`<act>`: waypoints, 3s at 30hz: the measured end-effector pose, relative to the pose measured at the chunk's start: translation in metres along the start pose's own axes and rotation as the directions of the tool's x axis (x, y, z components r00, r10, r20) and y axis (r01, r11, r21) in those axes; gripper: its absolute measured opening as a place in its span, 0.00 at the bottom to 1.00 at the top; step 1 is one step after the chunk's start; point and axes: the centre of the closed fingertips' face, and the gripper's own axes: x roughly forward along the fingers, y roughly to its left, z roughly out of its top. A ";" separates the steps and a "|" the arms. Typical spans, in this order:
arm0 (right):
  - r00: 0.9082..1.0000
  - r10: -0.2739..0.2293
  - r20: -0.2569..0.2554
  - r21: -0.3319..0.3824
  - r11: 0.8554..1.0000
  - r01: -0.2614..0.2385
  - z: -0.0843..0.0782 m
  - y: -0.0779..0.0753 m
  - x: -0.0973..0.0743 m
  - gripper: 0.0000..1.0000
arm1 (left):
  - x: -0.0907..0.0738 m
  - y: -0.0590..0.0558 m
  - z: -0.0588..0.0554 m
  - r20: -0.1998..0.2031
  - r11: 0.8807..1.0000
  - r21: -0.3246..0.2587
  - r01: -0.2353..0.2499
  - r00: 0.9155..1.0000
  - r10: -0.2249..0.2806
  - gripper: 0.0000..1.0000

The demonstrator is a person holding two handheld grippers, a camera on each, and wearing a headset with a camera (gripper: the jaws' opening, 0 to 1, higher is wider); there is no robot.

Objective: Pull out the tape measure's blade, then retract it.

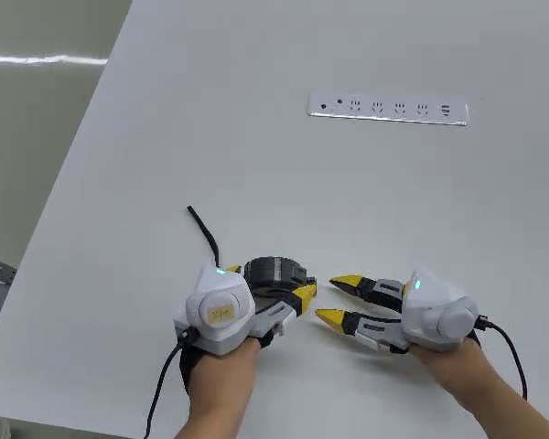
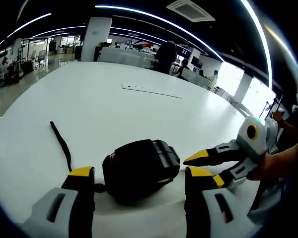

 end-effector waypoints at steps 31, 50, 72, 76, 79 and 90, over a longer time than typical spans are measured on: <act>0.991 -0.137 0.012 0.060 0.989 0.136 0.005 0.008 -0.032 0.40 | -0.026 0.009 -0.005 -0.004 0.992 0.089 0.090 0.996 -0.090 0.72; 0.982 -0.190 0.020 0.083 0.979 0.188 0.002 0.019 -0.051 0.47 | -0.052 0.017 -0.014 -0.026 0.982 0.134 0.134 0.991 -0.131 0.73; 0.969 -0.245 0.029 0.093 0.966 0.241 0.003 0.030 -0.087 0.54 | -0.080 0.031 -0.023 -0.037 0.972 0.176 0.158 0.987 -0.153 0.76; 0.966 -0.256 0.032 0.089 0.964 0.252 0.003 0.032 -0.094 0.55 | -0.087 0.038 -0.023 -0.029 0.975 0.161 0.152 0.988 -0.150 0.76; 0.964 -0.264 0.032 0.096 0.961 0.260 0.001 0.033 -0.099 0.56 | -0.092 0.041 -0.023 -0.022 0.977 0.151 0.149 0.989 -0.148 0.76; 0.956 -0.292 0.038 0.106 0.952 0.286 -0.003 0.040 -0.115 0.57 | -0.106 0.047 -0.032 -0.026 0.979 0.141 0.150 0.989 -0.148 0.76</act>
